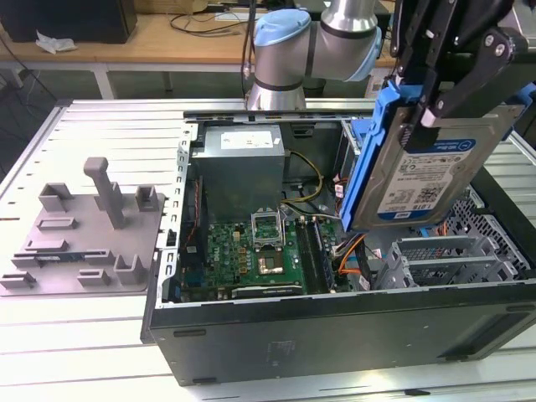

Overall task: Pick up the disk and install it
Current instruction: 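Insert the disk into the insertion slot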

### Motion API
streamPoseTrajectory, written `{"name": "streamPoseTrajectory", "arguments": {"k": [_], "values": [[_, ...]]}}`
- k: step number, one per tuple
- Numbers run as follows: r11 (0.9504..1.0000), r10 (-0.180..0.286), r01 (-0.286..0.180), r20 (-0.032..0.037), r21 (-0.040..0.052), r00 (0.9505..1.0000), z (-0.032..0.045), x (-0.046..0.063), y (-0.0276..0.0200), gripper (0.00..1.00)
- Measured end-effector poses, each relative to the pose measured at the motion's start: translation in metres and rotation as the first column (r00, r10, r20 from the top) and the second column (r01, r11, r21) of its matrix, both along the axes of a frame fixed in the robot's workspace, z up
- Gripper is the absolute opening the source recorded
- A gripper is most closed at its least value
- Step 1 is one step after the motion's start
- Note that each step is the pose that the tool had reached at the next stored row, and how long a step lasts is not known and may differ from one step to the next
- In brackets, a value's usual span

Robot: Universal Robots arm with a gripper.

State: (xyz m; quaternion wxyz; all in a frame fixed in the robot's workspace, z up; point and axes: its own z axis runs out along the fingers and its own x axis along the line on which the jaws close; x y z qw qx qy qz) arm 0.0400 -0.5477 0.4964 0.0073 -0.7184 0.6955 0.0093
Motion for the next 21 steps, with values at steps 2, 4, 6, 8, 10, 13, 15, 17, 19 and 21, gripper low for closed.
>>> {"name": "streamPoseTrajectory", "arguments": {"k": [2,4,6,8,10,13,15,17,19,21], "values": [[1.0000,0.000,0.000,0.0000,0.0000,1.0000,-0.0006,0.003,0.0020,0.37],[1.0000,-0.002,0.002,0.0000,0.0001,1.0000,-0.0012,0.006,0.0033,0.37],[1.0000,-0.006,0.006,0.0000,-0.0003,1.0000,-0.0014,0.008,0.0034,0.37],[0.9999,-0.011,0.011,0.0000,-0.0002,0.9999,-0.0018,0.012,0.0035,0.37],[0.9998,-0.018,0.018,0.0000,-0.0001,0.9998,-0.0024,0.017,0.0037,0.37],[0.9997,-0.025,0.025,0.0001,0.0003,0.9997,-0.0031,0.023,0.0046,0.37],[0.9995,-0.030,0.030,0.0000,0.0000,0.9995,-0.0034,0.027,0.0058,0.37],[0.9994,-0.036,0.036,0.0000,-0.0003,0.9994,-0.0037,0.031,0.0072,0.37],[0.9991,-0.042,0.042,0.0000,-0.0006,0.9991,-0.0042,0.034,0.0087,0.37],[0.9986,-0.054,0.054,0.0001,-0.0012,0.9986,-0.0054,0.039,0.0115,0.37]]}}
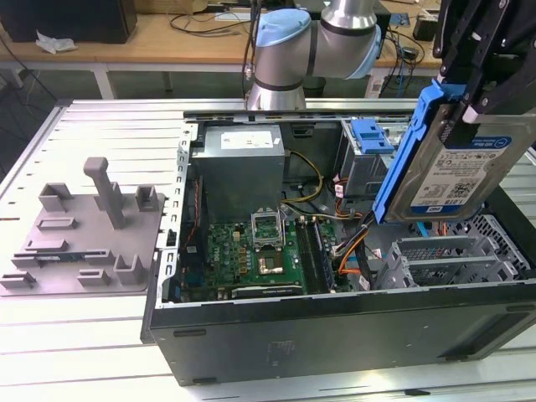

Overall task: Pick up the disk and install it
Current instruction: 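Insert the disk into the insertion slot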

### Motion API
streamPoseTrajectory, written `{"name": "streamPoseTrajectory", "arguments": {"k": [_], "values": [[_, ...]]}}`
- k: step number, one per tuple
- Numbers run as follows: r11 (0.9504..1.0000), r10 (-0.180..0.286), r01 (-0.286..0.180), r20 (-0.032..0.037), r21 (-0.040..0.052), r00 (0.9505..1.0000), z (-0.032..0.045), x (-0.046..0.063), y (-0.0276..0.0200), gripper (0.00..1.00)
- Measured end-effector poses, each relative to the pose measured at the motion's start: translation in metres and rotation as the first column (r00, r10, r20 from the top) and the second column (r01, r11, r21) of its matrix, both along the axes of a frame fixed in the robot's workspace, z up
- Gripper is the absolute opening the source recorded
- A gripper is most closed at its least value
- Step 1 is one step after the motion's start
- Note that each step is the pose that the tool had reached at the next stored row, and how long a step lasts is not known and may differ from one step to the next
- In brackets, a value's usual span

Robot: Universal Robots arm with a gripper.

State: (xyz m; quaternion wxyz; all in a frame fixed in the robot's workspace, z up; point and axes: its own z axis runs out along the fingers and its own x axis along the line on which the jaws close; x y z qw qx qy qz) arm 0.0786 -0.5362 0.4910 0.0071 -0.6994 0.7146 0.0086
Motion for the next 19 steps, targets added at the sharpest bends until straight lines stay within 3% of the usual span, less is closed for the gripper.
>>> {"name": "streamPoseTrajectory", "arguments": {"k": [7,10,15,19], "values": [[0.9996,-0.027,0.027,0.0001,-0.0044,0.9996,-0.0035,0.005,0.0040,0.37],[0.9995,-0.029,0.029,0.0006,-0.0097,0.9996,-0.0046,0.008,0.0043,0.37],[0.9991,-0.030,0.030,0.0049,-0.0302,0.9995,-0.0067,0.014,0.0049,0.37],[0.9990,-0.030,0.030,0.0055,-0.0320,0.9995,-0.0078,0.017,0.0051,0.37]]}}
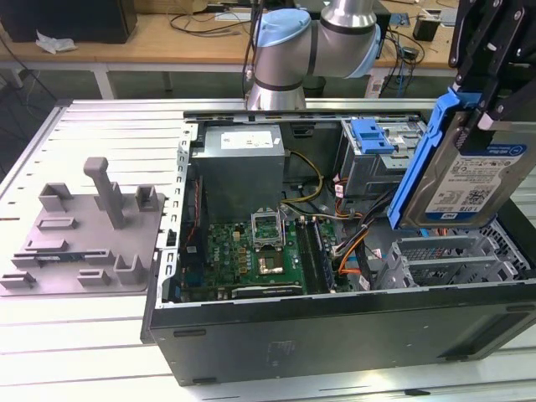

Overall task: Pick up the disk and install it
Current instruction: 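Insert the disk into the insertion slot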

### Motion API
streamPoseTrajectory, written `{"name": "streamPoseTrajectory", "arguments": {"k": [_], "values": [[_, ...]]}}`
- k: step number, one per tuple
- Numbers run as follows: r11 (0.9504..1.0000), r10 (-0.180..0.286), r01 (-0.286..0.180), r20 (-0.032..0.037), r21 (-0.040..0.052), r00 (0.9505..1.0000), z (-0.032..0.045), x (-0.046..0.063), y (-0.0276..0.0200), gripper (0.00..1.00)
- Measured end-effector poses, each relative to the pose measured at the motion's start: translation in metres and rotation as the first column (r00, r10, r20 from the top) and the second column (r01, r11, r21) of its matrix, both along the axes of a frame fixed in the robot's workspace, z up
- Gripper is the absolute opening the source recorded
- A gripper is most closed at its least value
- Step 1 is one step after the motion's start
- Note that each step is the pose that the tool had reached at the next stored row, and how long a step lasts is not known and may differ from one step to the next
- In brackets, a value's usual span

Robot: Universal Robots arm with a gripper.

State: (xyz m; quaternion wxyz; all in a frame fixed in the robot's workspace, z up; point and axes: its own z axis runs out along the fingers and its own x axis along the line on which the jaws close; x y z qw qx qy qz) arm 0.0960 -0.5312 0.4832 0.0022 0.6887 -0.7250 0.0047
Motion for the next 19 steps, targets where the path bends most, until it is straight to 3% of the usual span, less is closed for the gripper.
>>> {"name": "streamPoseTrajectory", "arguments": {"k": [13,19], "values": [[0.9999,0.017,-0.017,0.0004,0.0000,0.9999,-0.0043,0.004,-0.0001,0.37],[0.9999,0.017,-0.017,0.0004,0.0002,0.9999,-0.0049,0.013,-0.0005,0.37]]}}
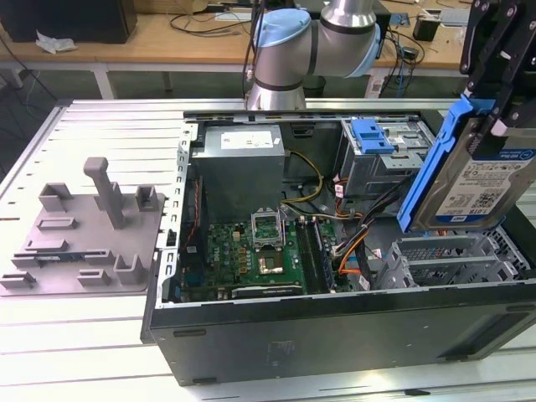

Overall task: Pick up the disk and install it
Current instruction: 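Insert the disk into the insertion slot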

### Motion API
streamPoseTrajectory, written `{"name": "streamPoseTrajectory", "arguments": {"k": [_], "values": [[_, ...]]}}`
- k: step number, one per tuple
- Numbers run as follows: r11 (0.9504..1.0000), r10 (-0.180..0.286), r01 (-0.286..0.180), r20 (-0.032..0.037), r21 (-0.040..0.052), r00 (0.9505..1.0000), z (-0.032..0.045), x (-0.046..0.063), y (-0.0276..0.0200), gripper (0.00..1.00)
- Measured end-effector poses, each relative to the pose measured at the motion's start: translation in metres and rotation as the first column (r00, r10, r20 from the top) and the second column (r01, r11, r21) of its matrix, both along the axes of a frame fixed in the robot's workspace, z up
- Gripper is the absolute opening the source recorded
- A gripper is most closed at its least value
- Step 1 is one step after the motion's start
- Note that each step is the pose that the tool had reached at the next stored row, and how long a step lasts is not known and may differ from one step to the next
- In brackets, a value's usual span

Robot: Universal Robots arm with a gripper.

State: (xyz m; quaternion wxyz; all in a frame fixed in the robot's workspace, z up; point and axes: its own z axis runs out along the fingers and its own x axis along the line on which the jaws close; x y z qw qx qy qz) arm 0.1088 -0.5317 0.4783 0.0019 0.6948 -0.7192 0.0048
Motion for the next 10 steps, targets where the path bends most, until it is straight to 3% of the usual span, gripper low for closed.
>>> {"name": "streamPoseTrajectory", "arguments": {"k": [10], "values": [[1.0000,0.007,-0.007,-0.0001,-0.0002,1.0000,-0.0010,0.0058,-0.0017,0.37]]}}
